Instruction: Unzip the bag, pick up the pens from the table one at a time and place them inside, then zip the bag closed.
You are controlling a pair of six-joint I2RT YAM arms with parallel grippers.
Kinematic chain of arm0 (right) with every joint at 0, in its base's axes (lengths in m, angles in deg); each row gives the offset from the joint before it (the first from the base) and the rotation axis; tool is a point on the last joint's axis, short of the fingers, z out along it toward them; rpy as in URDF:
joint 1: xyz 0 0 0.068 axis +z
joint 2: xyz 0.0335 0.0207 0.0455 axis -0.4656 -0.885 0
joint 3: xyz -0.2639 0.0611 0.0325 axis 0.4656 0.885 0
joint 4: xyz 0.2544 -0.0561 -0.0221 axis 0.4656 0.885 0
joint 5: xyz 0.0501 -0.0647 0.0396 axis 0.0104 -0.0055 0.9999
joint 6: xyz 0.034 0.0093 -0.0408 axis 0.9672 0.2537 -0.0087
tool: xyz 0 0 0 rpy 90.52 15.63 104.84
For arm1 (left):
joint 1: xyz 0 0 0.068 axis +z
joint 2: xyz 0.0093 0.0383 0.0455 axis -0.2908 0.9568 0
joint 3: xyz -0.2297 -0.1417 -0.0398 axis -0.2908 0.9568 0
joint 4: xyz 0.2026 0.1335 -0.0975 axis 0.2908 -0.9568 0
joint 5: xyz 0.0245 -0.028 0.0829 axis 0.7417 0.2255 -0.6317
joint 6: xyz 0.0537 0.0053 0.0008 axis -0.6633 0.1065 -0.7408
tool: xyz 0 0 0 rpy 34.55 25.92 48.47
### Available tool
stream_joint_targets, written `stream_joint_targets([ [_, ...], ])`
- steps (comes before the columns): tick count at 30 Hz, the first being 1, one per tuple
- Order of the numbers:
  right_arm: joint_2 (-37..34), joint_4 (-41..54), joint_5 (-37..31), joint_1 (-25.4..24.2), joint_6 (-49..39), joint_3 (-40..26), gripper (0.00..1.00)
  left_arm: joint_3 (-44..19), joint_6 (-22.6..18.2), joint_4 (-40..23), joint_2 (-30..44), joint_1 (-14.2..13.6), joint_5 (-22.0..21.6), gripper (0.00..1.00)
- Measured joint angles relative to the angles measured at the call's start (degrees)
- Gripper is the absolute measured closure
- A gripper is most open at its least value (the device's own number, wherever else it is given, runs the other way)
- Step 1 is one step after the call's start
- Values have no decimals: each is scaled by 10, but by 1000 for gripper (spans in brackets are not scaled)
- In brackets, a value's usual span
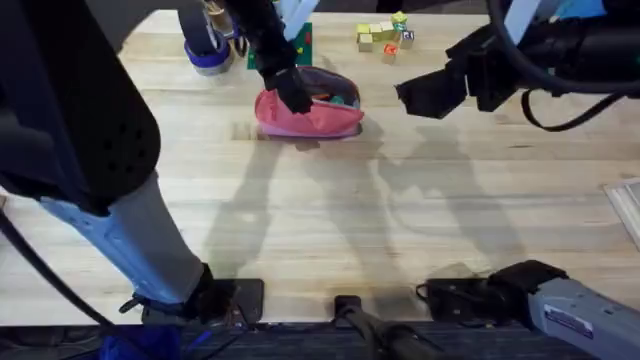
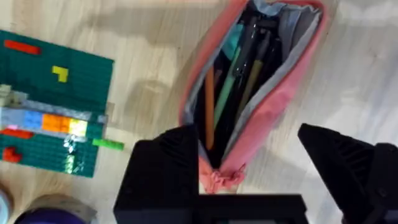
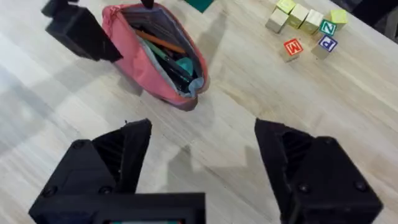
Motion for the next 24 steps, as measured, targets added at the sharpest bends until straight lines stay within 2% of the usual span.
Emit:
stream_joint_targets([
  [7, 0, 0, 0, 0, 0, 0, 5, -30, -1, -11, -11, 10, -5, 6],
  [14, 0, -1, 0, 0, 0, 0, 4, -30, -20, -49, -87, 21, -5, 6],
  [20, 0, -24, 0, 0, 0, 0, 4, -30, -51, -82, -153, 62, 13, 6],
  [24, 0, -36, 0, 0, 0, 0, 4, 2, -93, -83, -187, 109, 47, 6],
])
